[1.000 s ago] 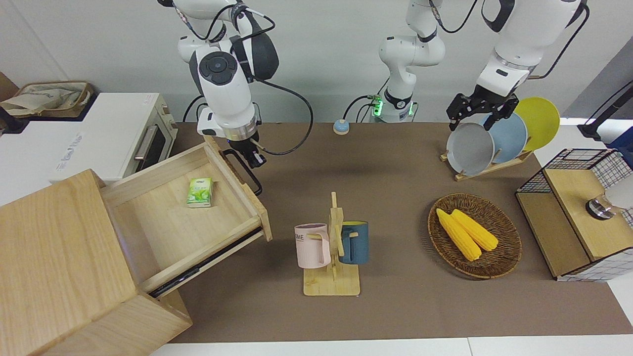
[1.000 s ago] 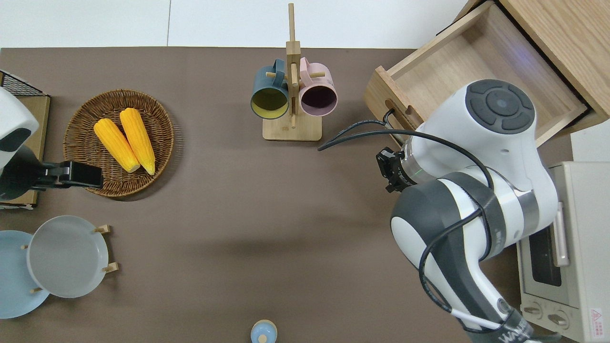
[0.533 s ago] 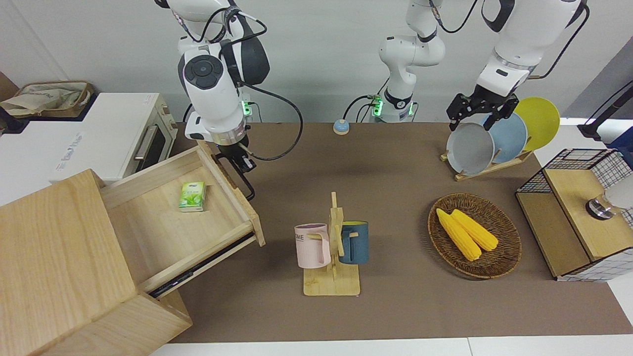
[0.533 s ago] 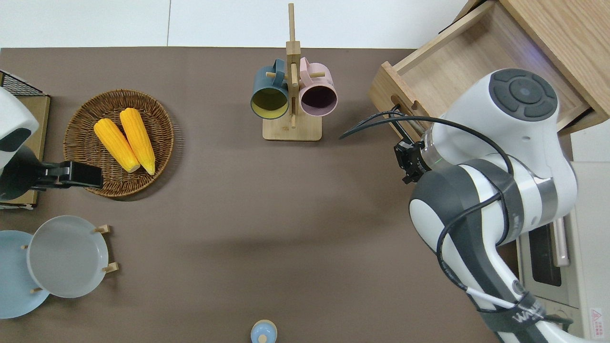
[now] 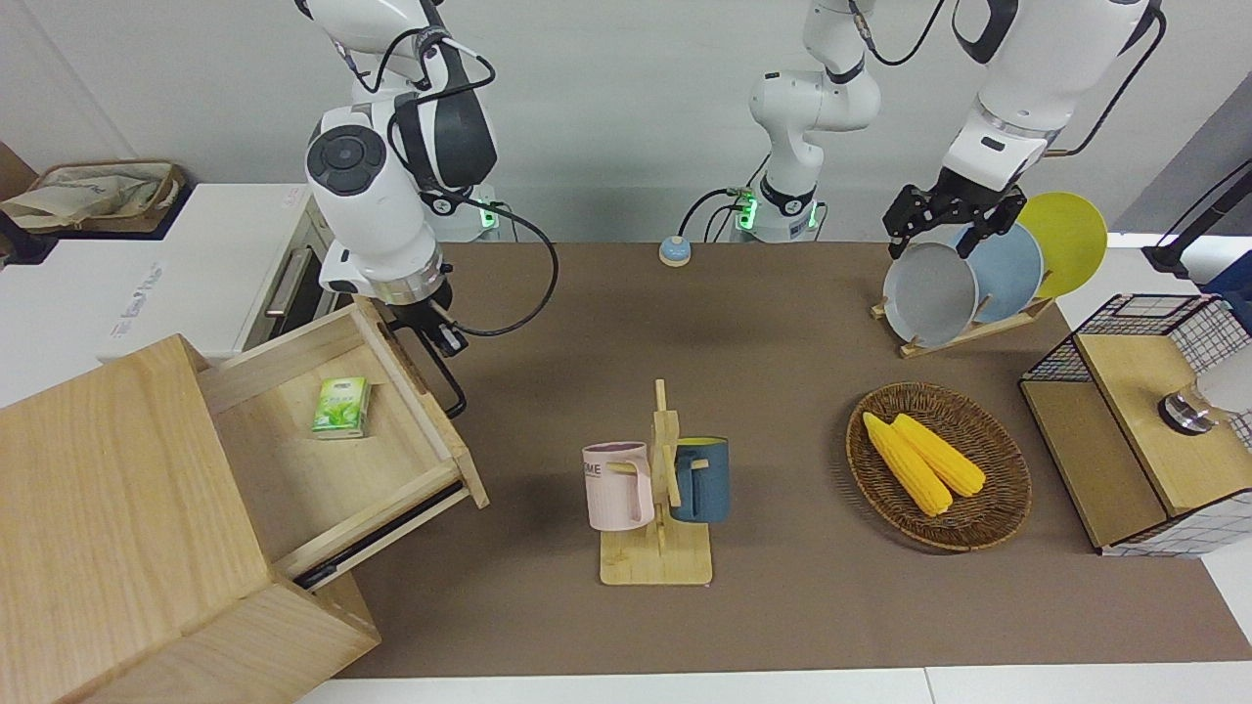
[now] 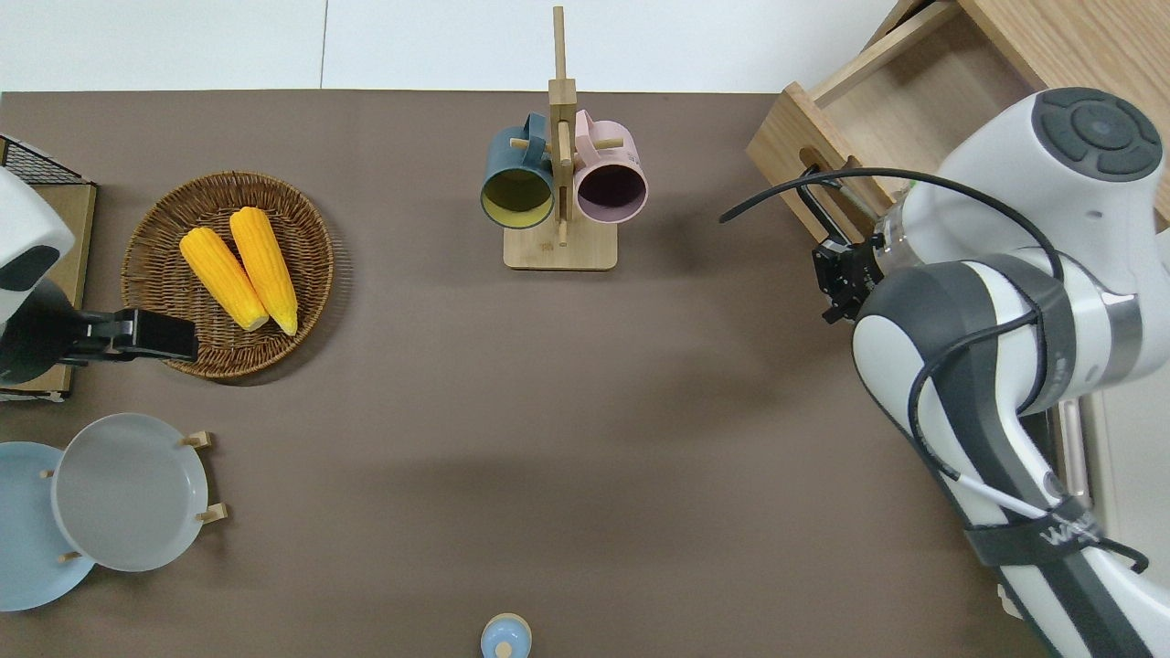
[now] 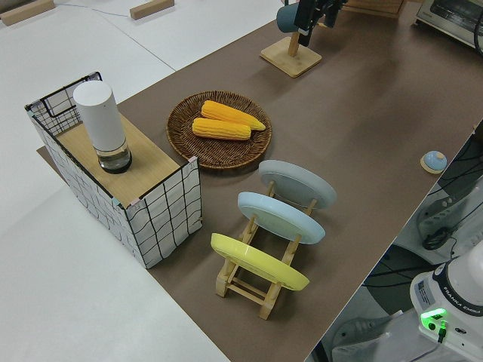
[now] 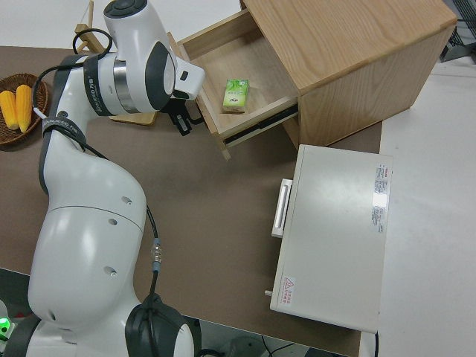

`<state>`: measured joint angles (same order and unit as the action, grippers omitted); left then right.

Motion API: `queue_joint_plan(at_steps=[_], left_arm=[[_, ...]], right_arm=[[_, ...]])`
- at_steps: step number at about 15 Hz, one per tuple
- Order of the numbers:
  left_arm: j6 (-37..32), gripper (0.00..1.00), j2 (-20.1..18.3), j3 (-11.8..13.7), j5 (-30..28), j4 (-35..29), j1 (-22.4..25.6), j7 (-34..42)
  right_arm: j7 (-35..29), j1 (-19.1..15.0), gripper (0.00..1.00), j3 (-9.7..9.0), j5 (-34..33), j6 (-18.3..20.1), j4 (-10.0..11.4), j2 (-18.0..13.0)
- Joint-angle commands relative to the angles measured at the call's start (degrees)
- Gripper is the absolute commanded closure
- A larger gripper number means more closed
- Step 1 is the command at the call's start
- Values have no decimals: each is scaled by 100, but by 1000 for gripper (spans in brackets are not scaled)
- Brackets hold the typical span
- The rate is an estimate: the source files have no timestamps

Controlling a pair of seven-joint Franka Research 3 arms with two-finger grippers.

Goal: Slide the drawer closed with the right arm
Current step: 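Push the drawer front away from the robot with the right gripper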

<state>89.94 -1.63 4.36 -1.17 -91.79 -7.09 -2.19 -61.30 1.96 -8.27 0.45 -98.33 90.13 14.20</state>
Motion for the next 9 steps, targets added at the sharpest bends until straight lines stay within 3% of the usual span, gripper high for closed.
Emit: queue_joint_plan(at_steps=[1,6,9], left_arm=[[-82,5,-48,21,73,21,-21,8],[-82,2,-48,21,73,12,-21,8],[-82,5,-48,21,73,12,-21,8]], right_arm=[[513,-82,1000,238,16,139,-250,162],[865,-117,1000,589,86,112,-250,188],[927,-126,1000,730,86,121,-434,293]])
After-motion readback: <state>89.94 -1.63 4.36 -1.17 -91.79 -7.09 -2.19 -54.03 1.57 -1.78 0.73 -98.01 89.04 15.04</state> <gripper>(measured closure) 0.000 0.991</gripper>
